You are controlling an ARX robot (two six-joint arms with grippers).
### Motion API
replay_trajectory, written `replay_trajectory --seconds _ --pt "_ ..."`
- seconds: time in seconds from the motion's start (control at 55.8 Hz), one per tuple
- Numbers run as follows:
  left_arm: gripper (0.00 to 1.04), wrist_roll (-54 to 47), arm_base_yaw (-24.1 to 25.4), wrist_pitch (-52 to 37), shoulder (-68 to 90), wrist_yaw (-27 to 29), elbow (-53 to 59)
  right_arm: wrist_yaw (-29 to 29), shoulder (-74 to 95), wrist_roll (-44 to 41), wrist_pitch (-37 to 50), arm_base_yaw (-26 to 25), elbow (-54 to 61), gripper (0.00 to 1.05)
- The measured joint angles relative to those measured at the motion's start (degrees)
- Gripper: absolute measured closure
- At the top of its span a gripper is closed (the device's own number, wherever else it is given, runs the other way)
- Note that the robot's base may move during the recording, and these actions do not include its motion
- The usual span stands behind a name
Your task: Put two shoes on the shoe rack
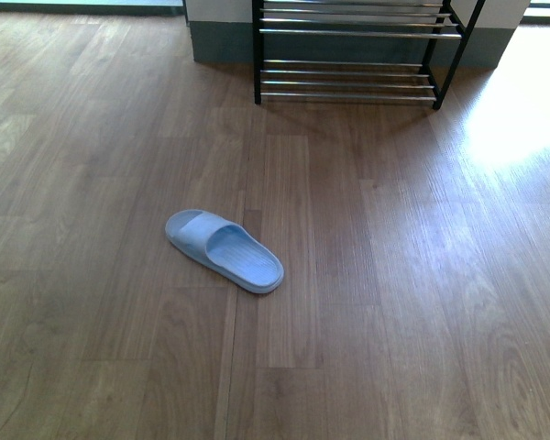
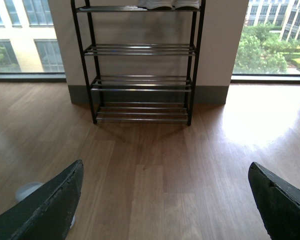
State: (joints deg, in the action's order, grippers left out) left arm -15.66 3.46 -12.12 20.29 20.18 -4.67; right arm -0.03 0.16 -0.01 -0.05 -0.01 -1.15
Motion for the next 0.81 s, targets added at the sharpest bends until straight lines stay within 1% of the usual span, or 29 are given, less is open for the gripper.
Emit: replay_trajectory --seconds 0.807 --pt "1.03 -0.17 0.04 0.00 0.13 -0.11 0.11 0.09 0.04 0.00 -0.02 0.00 0.00 0.09"
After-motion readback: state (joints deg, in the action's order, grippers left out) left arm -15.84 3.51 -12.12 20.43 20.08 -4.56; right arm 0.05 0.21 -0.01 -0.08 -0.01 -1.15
